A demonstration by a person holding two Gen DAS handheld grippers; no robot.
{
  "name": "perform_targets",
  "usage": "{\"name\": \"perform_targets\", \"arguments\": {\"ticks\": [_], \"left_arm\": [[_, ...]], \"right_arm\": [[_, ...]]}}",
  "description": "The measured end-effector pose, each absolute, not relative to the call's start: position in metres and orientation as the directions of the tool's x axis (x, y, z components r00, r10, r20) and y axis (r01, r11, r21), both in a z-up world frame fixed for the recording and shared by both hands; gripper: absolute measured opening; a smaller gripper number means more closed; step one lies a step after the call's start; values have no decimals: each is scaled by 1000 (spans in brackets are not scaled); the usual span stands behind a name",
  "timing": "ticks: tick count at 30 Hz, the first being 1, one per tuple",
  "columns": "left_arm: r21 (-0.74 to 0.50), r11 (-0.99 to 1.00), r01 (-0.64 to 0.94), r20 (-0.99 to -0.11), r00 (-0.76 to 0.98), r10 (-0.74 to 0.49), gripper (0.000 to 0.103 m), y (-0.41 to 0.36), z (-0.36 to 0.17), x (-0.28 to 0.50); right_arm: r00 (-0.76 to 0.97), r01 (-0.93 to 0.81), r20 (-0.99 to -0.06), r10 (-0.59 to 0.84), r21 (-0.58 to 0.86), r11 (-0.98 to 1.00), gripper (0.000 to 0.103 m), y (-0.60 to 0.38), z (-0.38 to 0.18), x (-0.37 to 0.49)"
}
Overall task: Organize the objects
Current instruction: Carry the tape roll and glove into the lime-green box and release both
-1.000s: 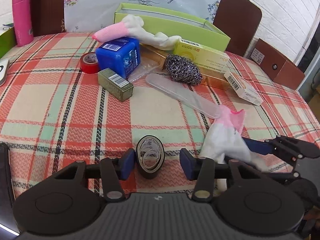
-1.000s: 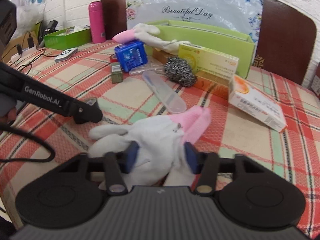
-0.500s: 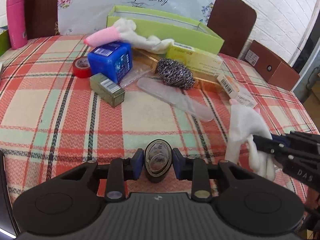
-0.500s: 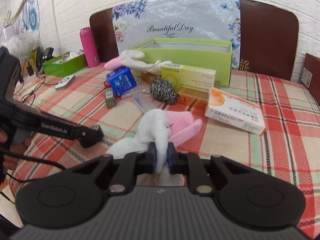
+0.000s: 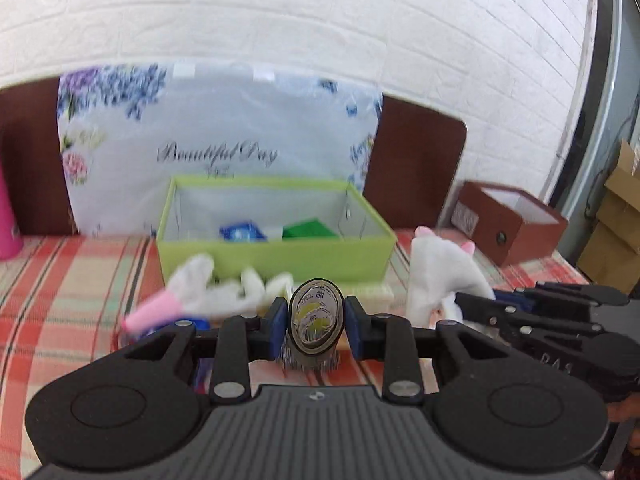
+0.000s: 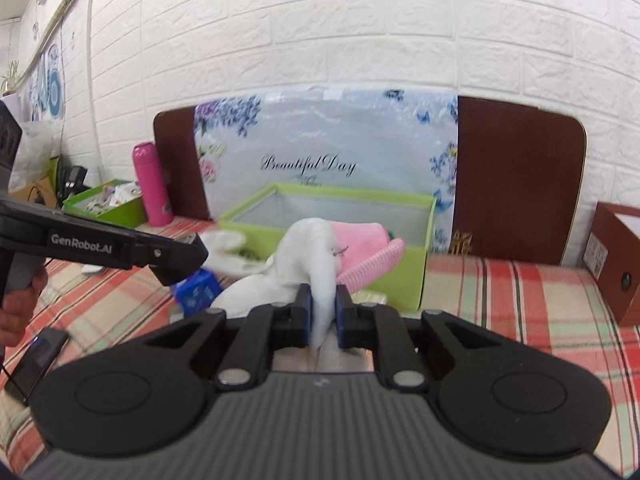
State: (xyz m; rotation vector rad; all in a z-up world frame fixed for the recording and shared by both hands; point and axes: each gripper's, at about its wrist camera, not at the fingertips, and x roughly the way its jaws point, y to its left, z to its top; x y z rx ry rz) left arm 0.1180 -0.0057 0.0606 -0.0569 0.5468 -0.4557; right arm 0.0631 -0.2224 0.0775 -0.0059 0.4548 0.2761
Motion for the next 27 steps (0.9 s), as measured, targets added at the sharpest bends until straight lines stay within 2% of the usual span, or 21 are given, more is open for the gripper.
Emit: {"name": "perform_targets", "arguments": {"ticks": [9,15,18,19,20,21,22,23,24,27], "left_arm": [[-205,922,328,-433,815,-386,32,-25,84,207],[-201,942,268,-433,838,-331,32,-37,75,263],[-187,950,252,-438,844,-310,32,-41,65,282],[-178,953,246,-439,847,-301,37,-42,61,286],[-172,956,240,-440,849,-292,48,-42,56,290],[-165,960,224,-444,853,-275,80,-43,52,293],[-147,970,192,-454,859,-239,98,-43,47,296],[-125,980,156,-457,868,-196,99,-43,43,296],[-102,987,128,-457,875,-161,99,-43,38,297],[-116,985,130,-482,860,-170,99,-36,29,298]], "right_arm": [[898,-209,-390,204,31,977,12,-226,91,160],[912,-180,-374,167,-1,984,12,-228,84,225],[905,-180,-394,159,-16,984,14,-230,69,253],[898,-178,-412,153,-23,984,15,-229,61,261],[891,-178,-431,147,-34,983,18,-228,53,268],[879,-190,-453,147,-49,981,34,-226,46,273],[869,-199,-474,142,-71,977,46,-223,39,276],[867,-200,-480,131,-95,975,68,-221,34,276],[876,-201,-468,120,-129,971,83,-219,30,273],[900,-198,-426,97,-199,960,94,-214,25,264]]}}
